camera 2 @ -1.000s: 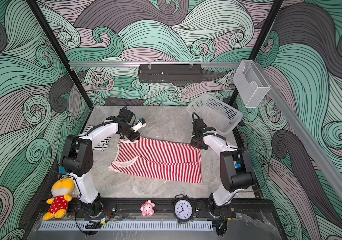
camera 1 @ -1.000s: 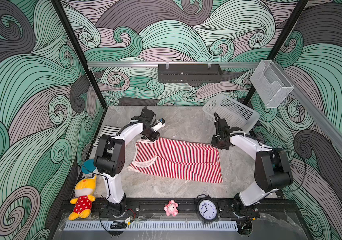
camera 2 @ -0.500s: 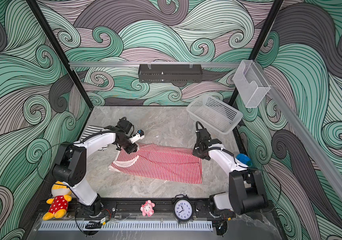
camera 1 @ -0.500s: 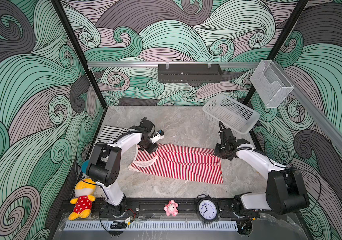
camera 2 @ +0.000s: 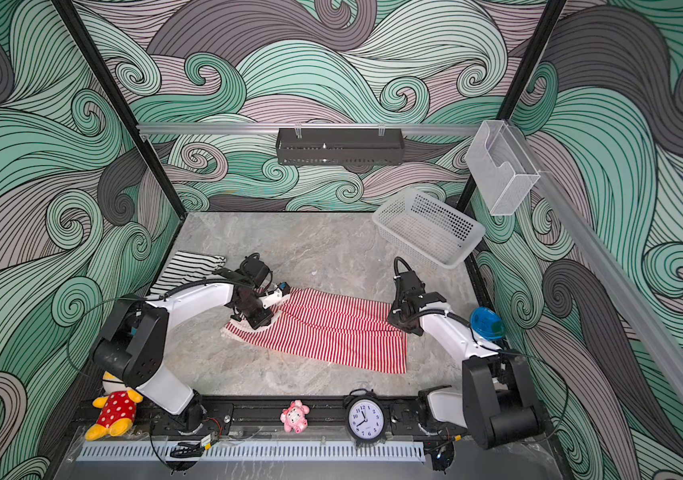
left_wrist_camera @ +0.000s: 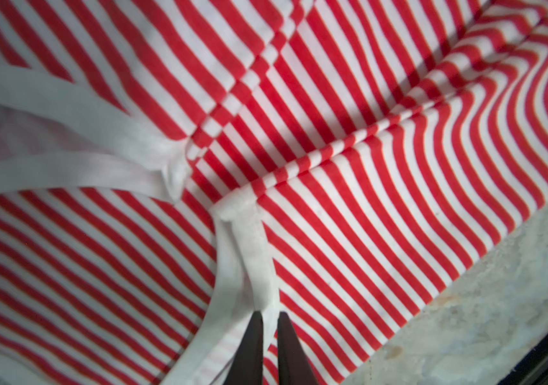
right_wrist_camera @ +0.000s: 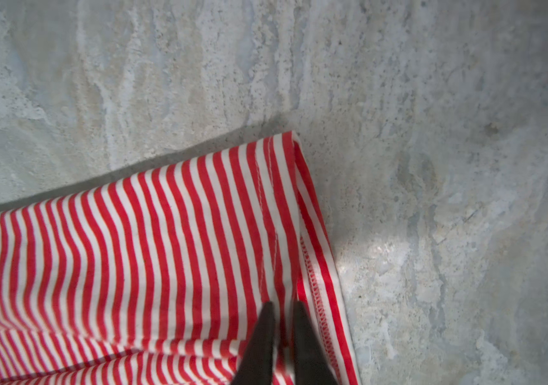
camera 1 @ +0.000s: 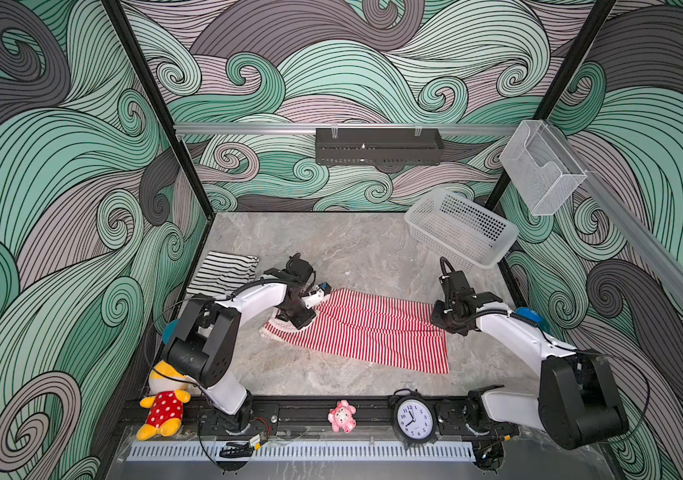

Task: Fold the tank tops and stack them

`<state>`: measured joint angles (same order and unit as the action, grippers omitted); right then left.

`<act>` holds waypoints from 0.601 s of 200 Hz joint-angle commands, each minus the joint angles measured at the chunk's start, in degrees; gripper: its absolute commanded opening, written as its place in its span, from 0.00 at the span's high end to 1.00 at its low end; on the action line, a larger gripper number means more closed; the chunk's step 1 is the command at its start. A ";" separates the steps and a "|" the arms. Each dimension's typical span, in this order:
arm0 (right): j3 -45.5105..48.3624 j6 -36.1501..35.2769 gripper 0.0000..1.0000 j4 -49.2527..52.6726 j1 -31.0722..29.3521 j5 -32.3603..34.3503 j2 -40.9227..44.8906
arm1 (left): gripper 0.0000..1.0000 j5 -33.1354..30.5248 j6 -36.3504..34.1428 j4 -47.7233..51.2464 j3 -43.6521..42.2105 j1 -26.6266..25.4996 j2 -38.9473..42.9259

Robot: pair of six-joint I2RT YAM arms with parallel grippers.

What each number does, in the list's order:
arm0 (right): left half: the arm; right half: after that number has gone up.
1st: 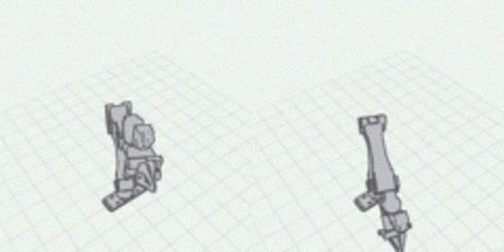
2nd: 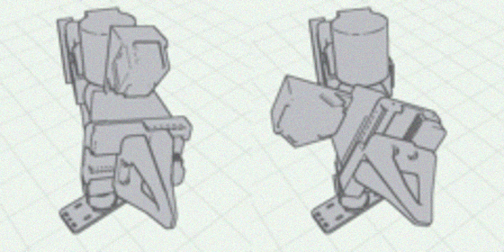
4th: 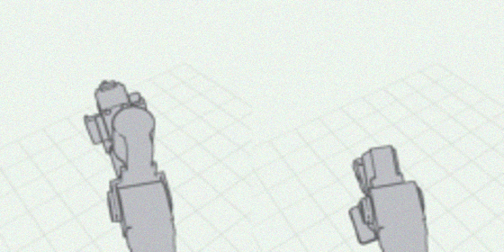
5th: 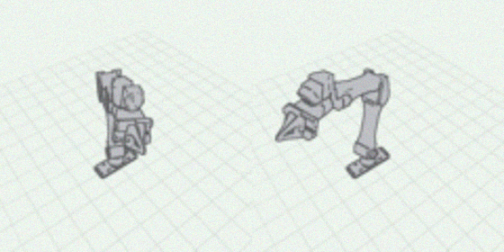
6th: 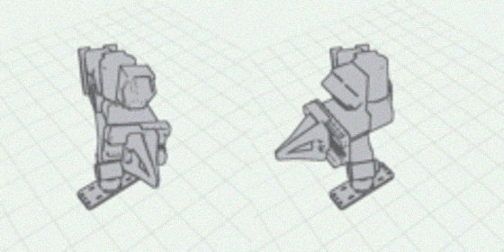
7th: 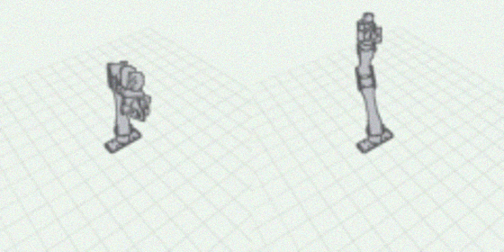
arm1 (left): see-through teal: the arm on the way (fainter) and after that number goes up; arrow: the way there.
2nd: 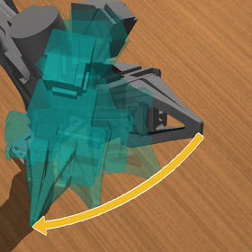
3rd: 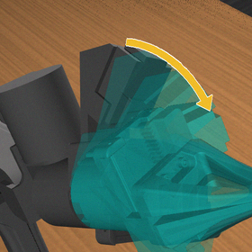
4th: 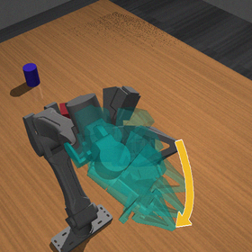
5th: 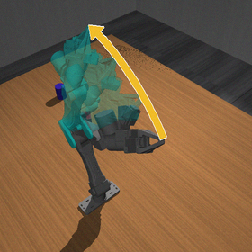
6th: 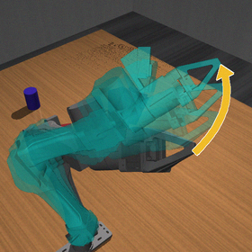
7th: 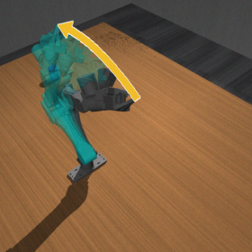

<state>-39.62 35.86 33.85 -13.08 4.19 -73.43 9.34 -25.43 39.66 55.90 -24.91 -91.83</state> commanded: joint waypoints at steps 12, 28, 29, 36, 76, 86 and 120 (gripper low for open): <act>0.34 2.02 0.72 2.14 -0.45 1.39 3.45 | 0.79 -5.83 0.64 -3.93 2.14 0.10 3.11; 0.58 2.54 0.69 1.24 -0.54 0.87 4.17 | 0.73 -5.21 0.36 -3.38 5.21 0.03 1.03; 0.50 2.59 0.69 1.23 -0.54 0.89 4.13 | 0.73 -5.12 0.37 -3.24 5.46 0.03 0.82; 0.27 2.64 0.69 1.35 -0.54 0.75 3.75 | 0.71 -4.41 0.45 -2.24 7.26 0.00 -0.86; -0.06 4.34 0.68 -0.50 -1.29 -1.16 1.30 | 0.67 -3.21 1.83 -2.54 12.02 -0.48 -8.32; -0.07 4.89 0.68 -0.92 -1.91 -1.23 1.03 | 0.67 -3.02 2.05 -2.74 12.60 -0.75 -9.33; -0.33 5.85 0.68 -1.67 -3.70 -0.60 -0.40 | 0.54 -0.99 1.25 -2.36 13.18 -2.41 -9.96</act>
<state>-39.62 39.70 32.95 -15.75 3.38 -72.44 5.89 -24.18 36.40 67.29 -25.93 -101.82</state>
